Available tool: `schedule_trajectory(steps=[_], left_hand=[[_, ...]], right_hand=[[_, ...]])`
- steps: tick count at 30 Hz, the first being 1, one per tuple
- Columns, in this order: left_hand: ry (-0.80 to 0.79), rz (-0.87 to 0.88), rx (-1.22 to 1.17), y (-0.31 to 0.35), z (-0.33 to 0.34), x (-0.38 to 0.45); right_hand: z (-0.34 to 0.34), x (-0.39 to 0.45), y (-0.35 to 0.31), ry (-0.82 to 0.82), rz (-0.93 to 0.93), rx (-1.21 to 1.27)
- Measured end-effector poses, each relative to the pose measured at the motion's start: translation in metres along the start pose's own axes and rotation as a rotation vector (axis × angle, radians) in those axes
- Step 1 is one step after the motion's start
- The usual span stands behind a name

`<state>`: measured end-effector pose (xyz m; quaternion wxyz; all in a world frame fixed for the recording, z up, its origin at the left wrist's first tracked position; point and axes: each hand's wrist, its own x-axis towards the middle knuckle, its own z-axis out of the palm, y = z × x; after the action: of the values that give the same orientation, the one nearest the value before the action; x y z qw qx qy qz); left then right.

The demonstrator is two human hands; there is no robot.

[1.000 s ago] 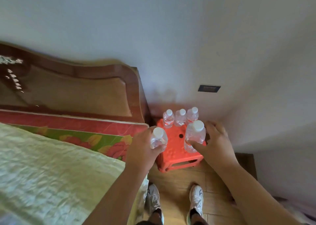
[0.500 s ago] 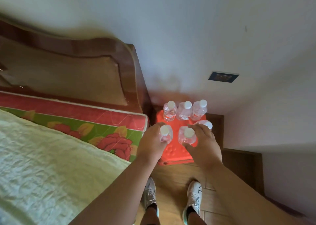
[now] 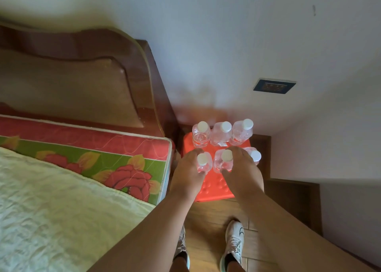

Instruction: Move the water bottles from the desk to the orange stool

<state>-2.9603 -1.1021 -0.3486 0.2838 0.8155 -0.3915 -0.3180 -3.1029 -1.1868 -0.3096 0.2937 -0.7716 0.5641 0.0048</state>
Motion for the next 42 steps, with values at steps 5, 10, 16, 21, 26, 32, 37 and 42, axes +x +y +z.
schedule_trajectory(steps=[5,10,16,21,26,32,37,42], left_hand=[[0.018,0.030,0.018,-0.008,0.009,0.011],[0.069,0.052,0.018,-0.012,0.018,0.016],[0.084,0.059,-0.002,-0.008,0.025,0.019],[0.036,0.009,0.006,-0.007,0.026,0.018],[0.049,0.016,-0.010,-0.006,0.023,0.016],[0.061,0.009,-0.027,0.000,0.017,0.009],[0.051,0.017,-0.025,0.004,0.009,0.002],[0.067,0.012,-0.004,0.006,0.000,-0.011]], right_hand=[[0.006,0.007,0.004,0.007,0.024,0.020],[0.013,0.015,0.006,-0.013,0.020,-0.048],[0.017,0.018,0.008,-0.008,0.039,-0.031],[0.018,0.019,0.003,0.003,0.033,-0.001],[0.017,0.014,0.004,0.017,0.039,0.058],[0.016,0.006,0.003,0.014,0.037,0.052],[0.006,-0.006,-0.003,0.016,0.015,0.064],[-0.008,-0.021,-0.004,0.015,-0.019,0.053]])
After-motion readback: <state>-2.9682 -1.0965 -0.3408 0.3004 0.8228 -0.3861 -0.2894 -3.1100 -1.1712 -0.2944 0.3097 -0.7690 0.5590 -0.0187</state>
